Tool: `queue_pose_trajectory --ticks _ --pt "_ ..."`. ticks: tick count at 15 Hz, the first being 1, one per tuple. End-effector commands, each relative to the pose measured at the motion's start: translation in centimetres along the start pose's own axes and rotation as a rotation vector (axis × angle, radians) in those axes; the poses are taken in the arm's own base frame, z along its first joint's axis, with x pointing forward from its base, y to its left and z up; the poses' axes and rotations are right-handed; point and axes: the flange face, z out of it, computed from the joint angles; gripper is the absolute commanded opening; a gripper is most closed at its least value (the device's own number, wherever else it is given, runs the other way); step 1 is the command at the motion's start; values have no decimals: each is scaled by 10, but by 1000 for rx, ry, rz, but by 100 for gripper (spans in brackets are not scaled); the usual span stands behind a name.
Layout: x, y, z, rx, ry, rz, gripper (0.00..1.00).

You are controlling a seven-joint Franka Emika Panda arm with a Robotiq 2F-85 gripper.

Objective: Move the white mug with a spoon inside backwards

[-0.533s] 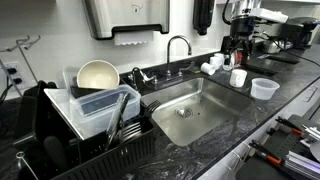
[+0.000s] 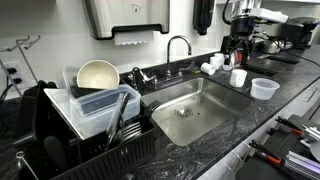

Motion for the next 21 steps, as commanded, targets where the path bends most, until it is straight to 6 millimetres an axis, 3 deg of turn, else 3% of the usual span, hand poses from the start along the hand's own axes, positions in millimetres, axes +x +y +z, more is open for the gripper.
queue_pose_trajectory --ticks 1,8,16,21 --pt "0 0 0 0 0 0 100" --pt "5 10 -2 19 35 24 100" --pt "29 70 7 -8 173 208 100" --pt "30 70 7 0 150 191 100"
